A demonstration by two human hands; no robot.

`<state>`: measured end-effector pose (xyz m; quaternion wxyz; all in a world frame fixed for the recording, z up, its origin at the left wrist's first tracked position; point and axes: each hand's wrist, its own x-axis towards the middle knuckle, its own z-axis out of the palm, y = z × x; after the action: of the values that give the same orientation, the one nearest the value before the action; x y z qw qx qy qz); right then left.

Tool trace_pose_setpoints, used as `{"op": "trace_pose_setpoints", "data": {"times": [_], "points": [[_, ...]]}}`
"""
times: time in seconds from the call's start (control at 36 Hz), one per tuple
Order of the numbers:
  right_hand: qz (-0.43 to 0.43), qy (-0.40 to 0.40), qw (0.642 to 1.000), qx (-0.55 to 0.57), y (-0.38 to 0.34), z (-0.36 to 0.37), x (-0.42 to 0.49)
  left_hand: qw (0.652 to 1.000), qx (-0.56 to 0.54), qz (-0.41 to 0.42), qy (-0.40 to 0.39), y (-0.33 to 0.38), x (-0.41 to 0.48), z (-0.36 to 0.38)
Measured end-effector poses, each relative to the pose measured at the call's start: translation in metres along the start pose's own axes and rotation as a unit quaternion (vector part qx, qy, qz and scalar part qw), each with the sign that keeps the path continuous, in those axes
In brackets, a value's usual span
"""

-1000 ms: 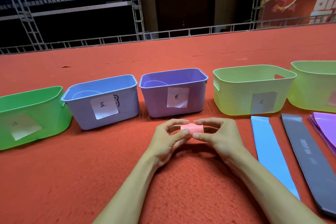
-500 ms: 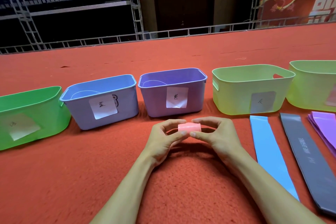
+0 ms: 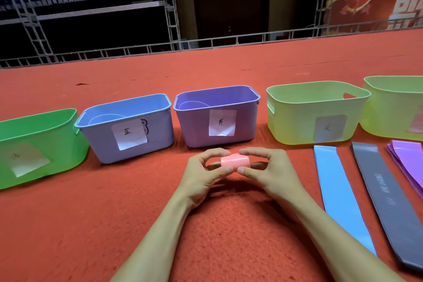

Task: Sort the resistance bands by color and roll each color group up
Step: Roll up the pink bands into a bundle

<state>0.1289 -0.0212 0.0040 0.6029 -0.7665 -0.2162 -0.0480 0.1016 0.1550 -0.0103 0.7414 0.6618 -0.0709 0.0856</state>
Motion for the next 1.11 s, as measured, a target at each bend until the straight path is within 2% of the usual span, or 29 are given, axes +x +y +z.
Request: {"op": "trace_pose_setpoints", "data": {"times": [0.22, 0.39, 0.56, 0.72, 1.11], "points": [[-0.038, 0.017, 0.995, -0.094, -0.002, -0.001, 0.000, 1.000, 0.021, 0.001, 0.000, 0.000, 0.001, -0.001], [-0.008, -0.011, 0.999, -0.053, -0.002, -0.002, 0.000, 0.999, 0.039, 0.011, 0.004, -0.002, 0.001, -0.004], [-0.005, 0.007, 0.997, -0.076, -0.004, -0.004, 0.000, 0.999, 0.048, 0.017, -0.006, -0.001, 0.001, -0.003], [0.043, 0.008, 0.997, -0.066, 0.001, -0.005, 0.002, 0.999, 0.041, 0.015, -0.030, -0.003, 0.000, -0.002], [0.016, -0.024, 0.996, -0.083, -0.010, -0.009, -0.002, 0.992, 0.107, 0.054, -0.027, -0.008, 0.002, -0.007]]}}
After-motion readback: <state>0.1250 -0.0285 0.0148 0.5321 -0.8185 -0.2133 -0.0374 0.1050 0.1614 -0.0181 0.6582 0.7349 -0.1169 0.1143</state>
